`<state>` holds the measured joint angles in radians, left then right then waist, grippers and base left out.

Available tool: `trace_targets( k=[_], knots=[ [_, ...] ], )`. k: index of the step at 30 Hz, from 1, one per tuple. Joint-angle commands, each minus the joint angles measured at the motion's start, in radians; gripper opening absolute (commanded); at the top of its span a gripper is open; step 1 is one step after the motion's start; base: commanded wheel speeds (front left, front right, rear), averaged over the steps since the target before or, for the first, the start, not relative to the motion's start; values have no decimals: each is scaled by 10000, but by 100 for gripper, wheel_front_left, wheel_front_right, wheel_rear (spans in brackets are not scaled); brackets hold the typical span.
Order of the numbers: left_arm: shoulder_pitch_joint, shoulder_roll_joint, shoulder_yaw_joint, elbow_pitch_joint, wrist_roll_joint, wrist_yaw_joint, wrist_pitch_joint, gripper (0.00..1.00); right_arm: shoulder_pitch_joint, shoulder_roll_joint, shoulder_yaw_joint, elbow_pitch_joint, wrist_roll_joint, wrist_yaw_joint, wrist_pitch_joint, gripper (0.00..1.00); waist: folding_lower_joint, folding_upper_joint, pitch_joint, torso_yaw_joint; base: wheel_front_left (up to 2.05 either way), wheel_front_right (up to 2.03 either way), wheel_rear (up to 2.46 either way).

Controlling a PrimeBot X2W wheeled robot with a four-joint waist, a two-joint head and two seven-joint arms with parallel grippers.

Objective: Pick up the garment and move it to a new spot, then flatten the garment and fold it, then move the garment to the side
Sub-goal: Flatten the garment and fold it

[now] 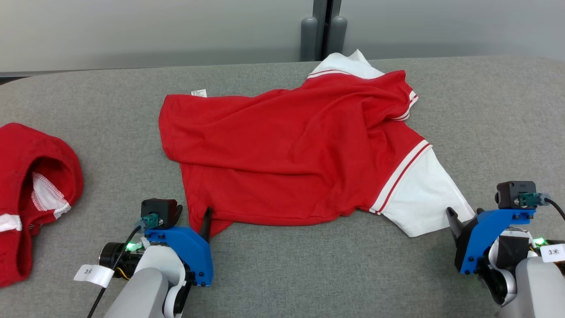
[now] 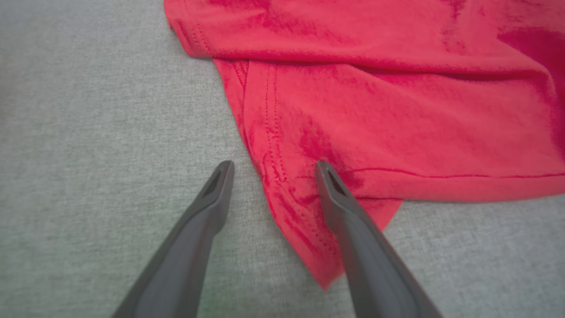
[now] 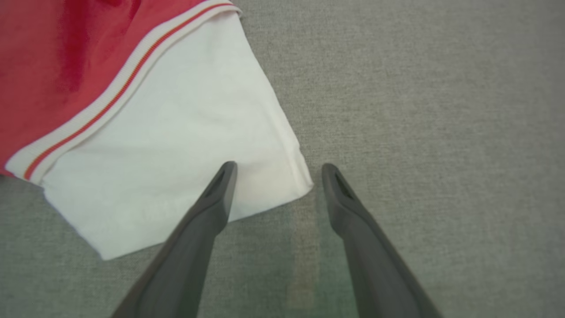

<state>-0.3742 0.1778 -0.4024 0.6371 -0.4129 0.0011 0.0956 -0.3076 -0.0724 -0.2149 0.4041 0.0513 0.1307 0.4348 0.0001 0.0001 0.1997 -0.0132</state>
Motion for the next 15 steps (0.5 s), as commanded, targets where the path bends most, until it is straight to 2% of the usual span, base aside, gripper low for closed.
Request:
trace_targets(
  k=[1,11,12,13,14,15],
  knots=[
    [82,59,-1,-169,-6,130,-1,100,10,-27,45,72,62,2,-32,100,-1,-1,24,-22,0,0,0],
    [355,179,-44,-968,-84,271,-19,100,-277,41,-282,831,-506,2,-16,100,-1,-1,214,77,0,0,0],
    [370,196,-61,-1016,-86,256,-6,100,-276,59,-207,898,-520,3,33,88,-1,-1,227,89,0,0,0],
    [373,205,-80,-1061,-94,247,11,100,-282,62,-135,963,-544,5,66,58,-1,-1,242,99,0,0,0],
    [372,214,-97,-1105,-98,228,23,100,-302,40,-75,996,-541,6,54,13,-1,-1,259,107,0,0,0],
    [358,226,-118,-1140,-91,220,50,100,-316,18,-22,1016,-549,6,1,0,-1,-1,274,114,0,0,0]
  ],
)
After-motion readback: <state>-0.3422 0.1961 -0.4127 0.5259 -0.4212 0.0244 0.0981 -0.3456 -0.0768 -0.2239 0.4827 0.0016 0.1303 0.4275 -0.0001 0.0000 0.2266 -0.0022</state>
